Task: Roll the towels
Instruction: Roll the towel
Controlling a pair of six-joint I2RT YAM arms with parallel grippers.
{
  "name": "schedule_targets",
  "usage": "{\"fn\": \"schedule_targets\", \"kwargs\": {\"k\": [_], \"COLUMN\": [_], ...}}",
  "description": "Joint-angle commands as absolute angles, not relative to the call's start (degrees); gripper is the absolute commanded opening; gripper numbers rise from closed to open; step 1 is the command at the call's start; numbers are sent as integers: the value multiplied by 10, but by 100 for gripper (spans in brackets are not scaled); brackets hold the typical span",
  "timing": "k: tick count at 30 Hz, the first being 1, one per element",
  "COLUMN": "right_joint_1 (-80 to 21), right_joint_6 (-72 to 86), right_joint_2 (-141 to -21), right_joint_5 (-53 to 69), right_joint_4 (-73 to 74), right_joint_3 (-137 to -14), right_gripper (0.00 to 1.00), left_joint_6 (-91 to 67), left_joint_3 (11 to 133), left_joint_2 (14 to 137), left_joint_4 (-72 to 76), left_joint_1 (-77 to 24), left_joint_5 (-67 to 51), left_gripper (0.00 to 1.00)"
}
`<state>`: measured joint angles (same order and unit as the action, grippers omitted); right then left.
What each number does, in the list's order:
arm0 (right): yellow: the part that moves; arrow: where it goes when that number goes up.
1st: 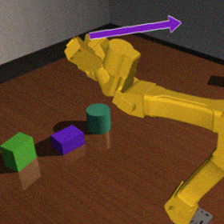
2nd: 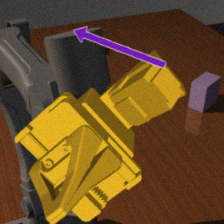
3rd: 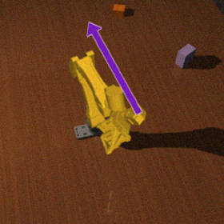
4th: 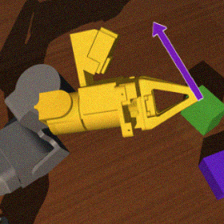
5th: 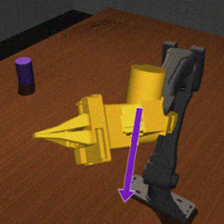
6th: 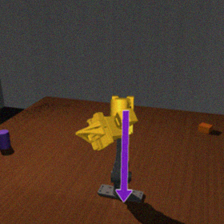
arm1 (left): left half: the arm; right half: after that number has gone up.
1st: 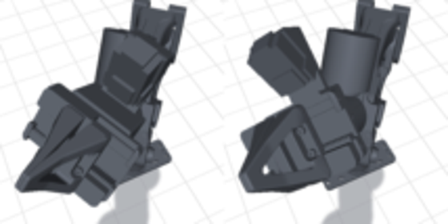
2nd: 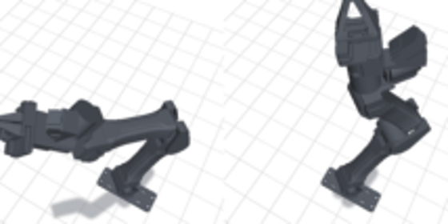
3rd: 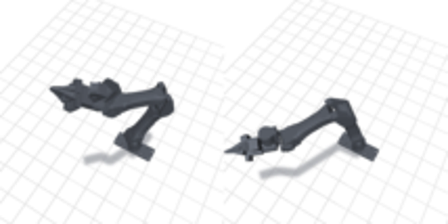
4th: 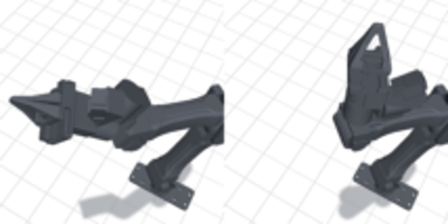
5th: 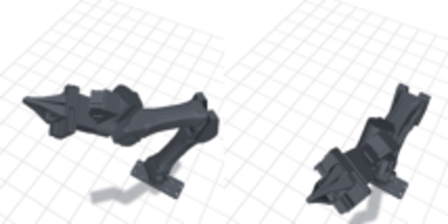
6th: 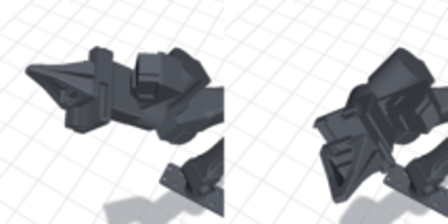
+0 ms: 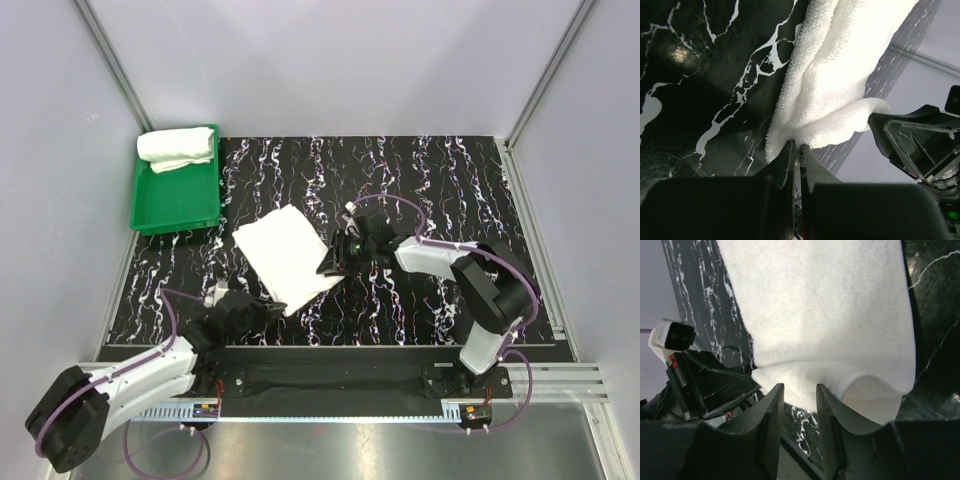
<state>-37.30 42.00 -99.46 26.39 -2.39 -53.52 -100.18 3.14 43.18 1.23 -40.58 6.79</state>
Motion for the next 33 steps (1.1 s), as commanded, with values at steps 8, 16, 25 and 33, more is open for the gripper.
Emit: {"fn": "schedule_targets", "kwargs": {"k": [8, 16, 25, 33], "right_joint_1": [-357, -341, -341, -340], "right_joint_6": [368, 359, 353, 330], "right_joint_2": [-1092, -1136, -1142, -1144], "right_joint_5": [257, 278, 287, 273], "right_joint_4": [-43, -52, -52, -17], "right_joint_3": [-589, -609, -607, -628], "right_gripper": [38, 37, 36, 35], "left_joint_6": [-976, -863, -561, -303], "left_joint_3": [-4, 46, 260, 432], "left_joint_2": [363, 316, 364, 604], "left_joint_4": [-114, -175, -267, -239], "left_joint_1": [-395, -395, -405, -516], "left_joint_5": [95, 98, 183, 200], "left_gripper": [0, 35, 63, 58]}}
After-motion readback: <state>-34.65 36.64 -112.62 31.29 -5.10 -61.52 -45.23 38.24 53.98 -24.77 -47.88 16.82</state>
